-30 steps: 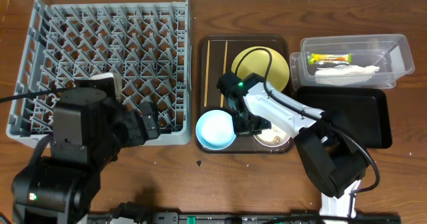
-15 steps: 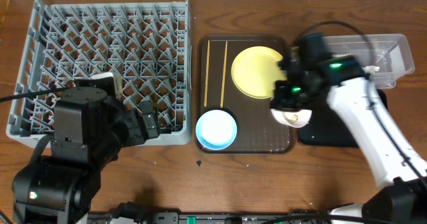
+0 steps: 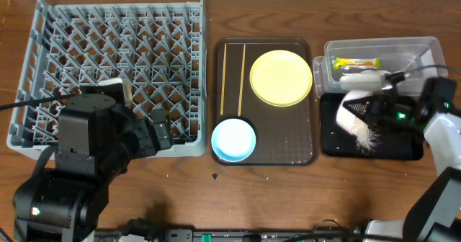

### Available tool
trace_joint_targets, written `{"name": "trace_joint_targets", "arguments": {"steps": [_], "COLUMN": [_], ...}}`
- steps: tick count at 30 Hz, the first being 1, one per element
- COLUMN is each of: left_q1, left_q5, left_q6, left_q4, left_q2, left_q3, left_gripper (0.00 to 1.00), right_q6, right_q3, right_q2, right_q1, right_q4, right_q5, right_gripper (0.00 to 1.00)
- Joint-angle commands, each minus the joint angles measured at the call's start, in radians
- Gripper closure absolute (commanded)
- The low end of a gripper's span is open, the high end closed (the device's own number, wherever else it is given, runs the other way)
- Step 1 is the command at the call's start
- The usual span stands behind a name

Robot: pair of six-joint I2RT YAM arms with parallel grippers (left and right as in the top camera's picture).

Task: Sort waste into correct bins and load items into the dishwasher
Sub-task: 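Tip the rice from the pink bowl onto the black tray with right gripper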

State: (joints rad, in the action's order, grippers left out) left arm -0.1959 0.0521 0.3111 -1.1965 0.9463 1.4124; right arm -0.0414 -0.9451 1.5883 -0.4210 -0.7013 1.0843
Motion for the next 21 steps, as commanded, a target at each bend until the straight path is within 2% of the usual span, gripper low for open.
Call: {"name": "trace_joint_targets", "arguments": {"steps": [1,6,8,11,12,14,15,16,17,18,19,20,21], "left_q1": [0.006,0.006,0.006,0.006,0.006,0.006,0.006,0.006,0.006,0.006,0.006,0.006,0.006], "left_q5": [-0.012,-0.012,-0.012,-0.012,-0.012,-0.012,-0.012,-0.012,-0.012,-0.012,-0.012,-0.012,-0.012], "left_q6": [0.001,0.002,0.001,0.001,0.002,0.001,0.001,0.002,0.001,0.001,0.001,0.001,0.001], "left_q4": [0.000,0.000,0.000,0.000,0.000,0.000,0.000,0.000,0.000,0.000,0.000,0.000,0.000], "left_q2": [0.000,0.000,0.000,0.000,0.000,0.000,0.000,0.000,0.000,0.000,0.000,0.000,0.000], "left_q3": [0.005,0.005,0.005,0.005,0.005,0.005,0.005,0.005,0.005,0.005,0.005,0.005,0.005], "left_gripper": [0.02,0.02,0.02,0.02,0.02,0.02,0.02,0.02,0.02,0.02,0.02,0.02,0.02], "right_q6": [-0.024,-0.098,-0.098,-0.080,-0.059,0.029,-0.038,-0.052,0.047,0.061,-0.019,-0.050,0.007], "right_q3": [0.077,0.128,0.128,0.128,0.128,0.128,0.128,0.128,0.128,0.128,0.128,0.128,0.128], "right_q2": [-0.009,-0.009,-0.009,-0.009,-0.008,-0.008,-0.008,-0.008,-0.008,-0.008,-0.008,-0.008,-0.008], "right_q1": [-0.059,-0.089,-0.089,-0.090,-0.092,-0.096,-0.096,-0.096,-0.096,-0.096,-0.095,-0.095,-0.097], "right_q4": [0.084,0.108,0.109,0.119,0.150,0.160,0.161,0.167,0.170,0.153,0.133,0.135,0.141], "right_q5": [0.207,0.344,0.333,0.368,0.305,0.293,0.394,0.378,0.269,0.317,0.417,0.411,0.247], "right_gripper": [0.99,0.99,0.99,0.99,0.99,0.99,0.99,0.99,0.99,0.99,0.99,0.99,0.99]}}
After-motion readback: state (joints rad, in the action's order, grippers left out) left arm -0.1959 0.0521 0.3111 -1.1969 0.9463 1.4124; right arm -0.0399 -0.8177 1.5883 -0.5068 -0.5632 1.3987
